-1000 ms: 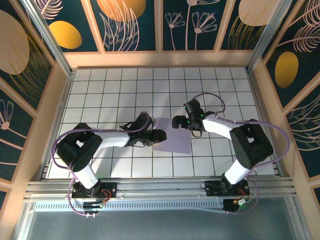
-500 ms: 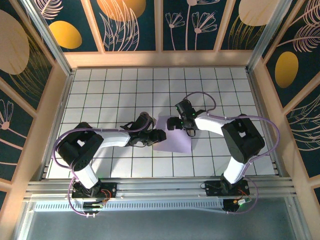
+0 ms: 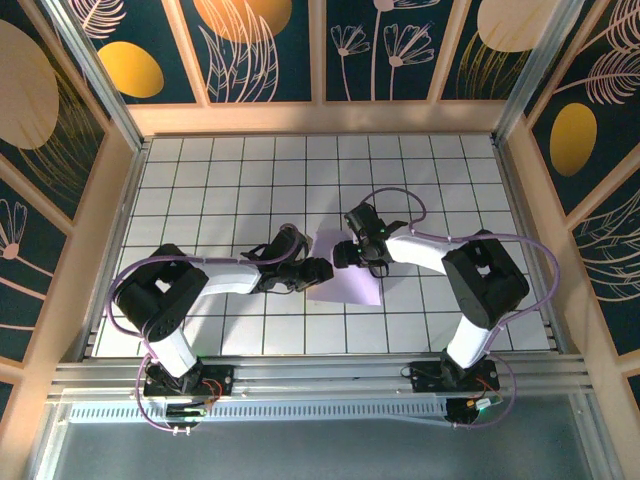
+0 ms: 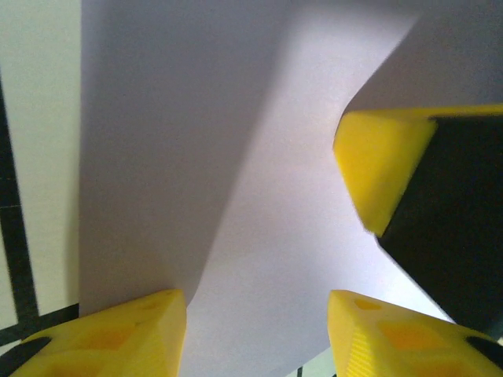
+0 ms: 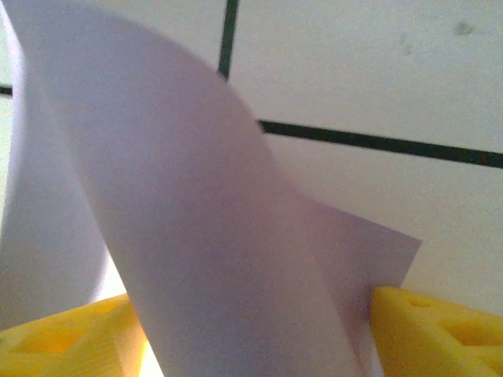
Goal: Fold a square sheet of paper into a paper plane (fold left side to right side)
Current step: Pick up the square sheet of paper from the center of the table.
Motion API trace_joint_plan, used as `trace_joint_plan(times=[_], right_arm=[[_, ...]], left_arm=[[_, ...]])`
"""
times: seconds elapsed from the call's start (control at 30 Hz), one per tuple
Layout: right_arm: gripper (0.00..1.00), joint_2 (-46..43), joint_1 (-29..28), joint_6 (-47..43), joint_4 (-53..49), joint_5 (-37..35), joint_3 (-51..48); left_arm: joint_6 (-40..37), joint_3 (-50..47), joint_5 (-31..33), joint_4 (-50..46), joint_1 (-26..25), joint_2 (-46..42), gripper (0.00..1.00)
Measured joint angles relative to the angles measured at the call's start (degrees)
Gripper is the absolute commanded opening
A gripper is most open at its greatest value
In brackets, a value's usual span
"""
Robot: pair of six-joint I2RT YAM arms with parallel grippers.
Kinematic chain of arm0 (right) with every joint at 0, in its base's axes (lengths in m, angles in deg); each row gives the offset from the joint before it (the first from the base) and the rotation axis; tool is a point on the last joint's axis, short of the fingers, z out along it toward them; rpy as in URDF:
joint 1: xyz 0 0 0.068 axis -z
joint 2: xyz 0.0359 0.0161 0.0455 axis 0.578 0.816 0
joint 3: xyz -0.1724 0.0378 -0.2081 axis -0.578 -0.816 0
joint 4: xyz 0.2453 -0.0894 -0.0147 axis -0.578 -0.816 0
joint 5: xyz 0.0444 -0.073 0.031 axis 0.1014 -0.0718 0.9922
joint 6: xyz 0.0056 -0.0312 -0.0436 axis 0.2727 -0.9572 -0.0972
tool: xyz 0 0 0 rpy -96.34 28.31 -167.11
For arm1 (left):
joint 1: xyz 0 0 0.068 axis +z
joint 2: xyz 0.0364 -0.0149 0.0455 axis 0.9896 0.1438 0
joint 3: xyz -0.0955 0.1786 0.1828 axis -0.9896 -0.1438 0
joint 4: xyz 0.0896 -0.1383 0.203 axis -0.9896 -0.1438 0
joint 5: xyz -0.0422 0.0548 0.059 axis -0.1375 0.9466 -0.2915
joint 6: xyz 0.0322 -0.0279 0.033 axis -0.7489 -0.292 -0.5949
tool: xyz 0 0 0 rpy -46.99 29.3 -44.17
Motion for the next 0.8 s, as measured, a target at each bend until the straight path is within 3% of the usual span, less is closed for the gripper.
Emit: trace_joint_plan(times=[0.17,0.33,0.47,0.8], right_arm=[[0.49,0.0,0.0,-0.1,-1.3,2.0,0.1],[0.39,0.0,0.6,0.1,-1.6,5.7,0.0],[0.34,-1.6,3.0,0.2,-0.2,10.8,-1.8],[0.3,-15.0,14.5,0.8,7.8,29.7,-8.5]], left_arm=[[1.9,-0.9,0.2,3.0,0.0,0.0,0.58],[4.3,-2.6,0.0,8.1,0.4,0.0,0.62],[4.9,-4.2,-0.4,10.0,2.6,-1.4,0.65],[1.4,-8.2,-5.5,13.0,13.9,-12.5,0.77]])
